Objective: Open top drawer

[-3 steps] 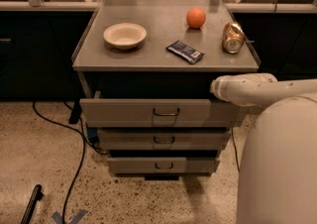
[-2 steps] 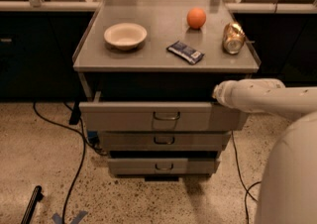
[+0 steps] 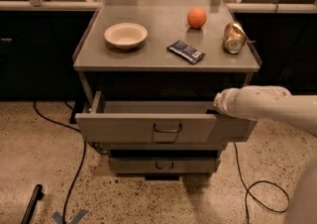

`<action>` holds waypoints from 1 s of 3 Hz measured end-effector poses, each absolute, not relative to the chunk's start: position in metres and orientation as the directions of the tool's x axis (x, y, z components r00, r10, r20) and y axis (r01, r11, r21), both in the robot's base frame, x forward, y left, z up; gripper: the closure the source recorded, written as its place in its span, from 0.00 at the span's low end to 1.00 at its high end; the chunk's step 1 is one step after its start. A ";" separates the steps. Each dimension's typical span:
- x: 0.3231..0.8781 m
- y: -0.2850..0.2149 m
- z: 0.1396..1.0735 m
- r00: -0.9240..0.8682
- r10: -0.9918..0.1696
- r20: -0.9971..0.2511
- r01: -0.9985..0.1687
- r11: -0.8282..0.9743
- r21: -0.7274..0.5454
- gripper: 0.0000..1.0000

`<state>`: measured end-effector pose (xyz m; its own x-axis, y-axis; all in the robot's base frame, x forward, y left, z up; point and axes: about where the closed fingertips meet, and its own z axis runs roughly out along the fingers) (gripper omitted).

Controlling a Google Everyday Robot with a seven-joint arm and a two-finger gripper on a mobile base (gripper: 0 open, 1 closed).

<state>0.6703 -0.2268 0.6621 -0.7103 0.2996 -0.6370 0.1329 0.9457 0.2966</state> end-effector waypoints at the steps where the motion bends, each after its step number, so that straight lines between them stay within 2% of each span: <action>1: 0.617 -0.221 0.663 -0.746 0.354 -0.565 0.167 0.920 0.355 1.00; 2: 0.613 -0.214 0.663 -0.749 0.356 -0.559 0.160 0.916 0.369 1.00; 3: 0.628 -0.215 0.686 -0.707 0.304 -0.638 0.110 0.939 0.325 1.00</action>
Offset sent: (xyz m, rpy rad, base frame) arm -0.1642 0.0097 -0.0025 0.2034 0.1923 0.0048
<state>0.6283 -0.2155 0.6861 -0.7075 0.3035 -0.6382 0.1102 0.9394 0.3246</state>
